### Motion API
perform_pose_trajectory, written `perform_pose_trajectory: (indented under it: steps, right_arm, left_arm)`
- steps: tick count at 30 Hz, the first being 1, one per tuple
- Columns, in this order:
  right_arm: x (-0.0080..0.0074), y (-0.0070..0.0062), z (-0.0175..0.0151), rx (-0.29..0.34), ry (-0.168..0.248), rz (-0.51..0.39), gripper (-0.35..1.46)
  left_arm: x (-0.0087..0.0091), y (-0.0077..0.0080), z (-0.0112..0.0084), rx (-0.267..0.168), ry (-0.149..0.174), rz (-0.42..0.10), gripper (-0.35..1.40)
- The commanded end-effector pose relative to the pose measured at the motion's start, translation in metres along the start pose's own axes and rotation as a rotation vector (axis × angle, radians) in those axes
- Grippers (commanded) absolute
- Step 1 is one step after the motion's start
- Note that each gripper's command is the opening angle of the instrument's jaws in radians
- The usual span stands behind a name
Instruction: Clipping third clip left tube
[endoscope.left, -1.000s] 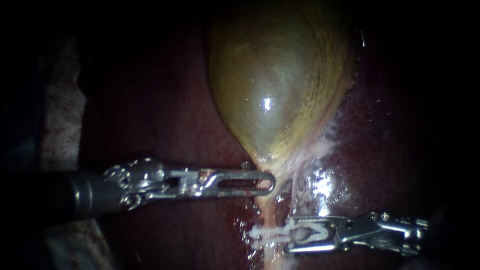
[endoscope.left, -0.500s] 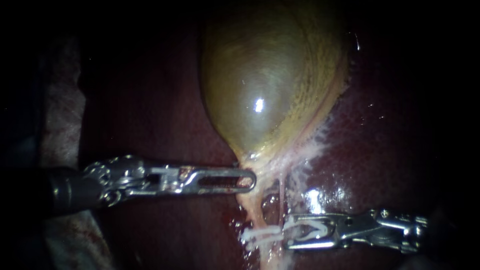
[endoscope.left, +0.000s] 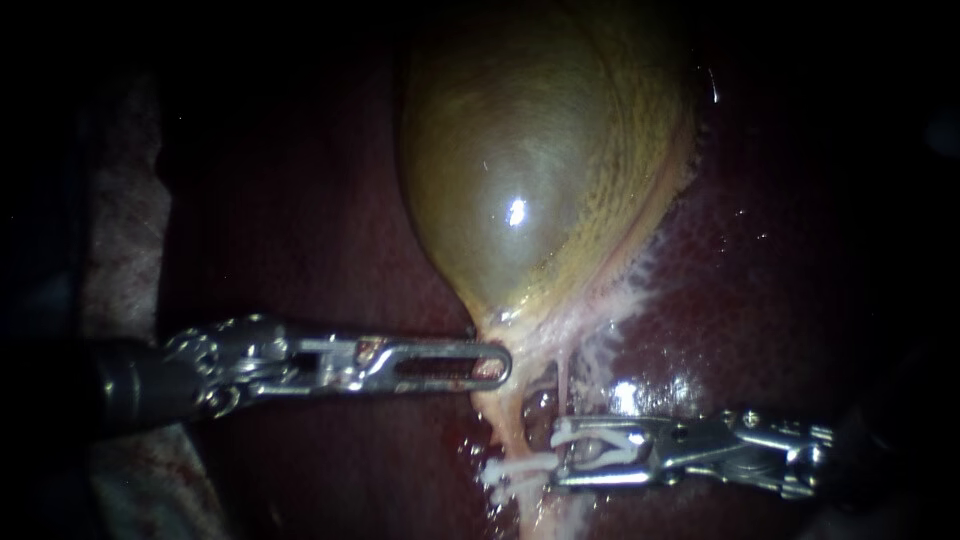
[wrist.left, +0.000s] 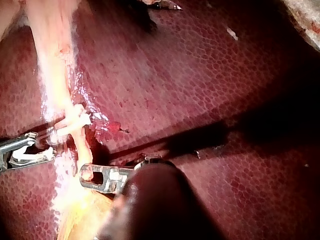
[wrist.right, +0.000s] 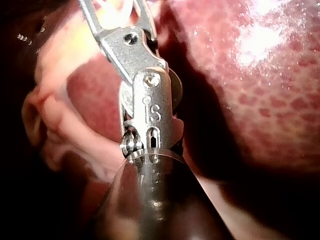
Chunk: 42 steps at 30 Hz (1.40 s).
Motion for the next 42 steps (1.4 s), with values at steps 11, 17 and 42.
perform_pose_trajectory:
  steps: [11,17,42]
  right_arm:
    - [0.0000,0.0011,0.0012,-0.007,0.010,-0.001,0.35]
    - [-0.0003,0.0017,0.0017,-0.009,0.014,-0.002,0.34]
    - [-0.0018,0.0037,0.0035,-0.044,-0.043,-0.026,0.29]
  left_arm:
    - [-0.0001,0.0007,-0.0001,0.001,0.001,-0.003,-0.35]
    - [-0.0002,0.0010,0.0001,0.002,0.002,-0.005,-0.35]
    - [-0.0004,0.0021,0.0000,0.002,0.003,-0.010,-0.35]
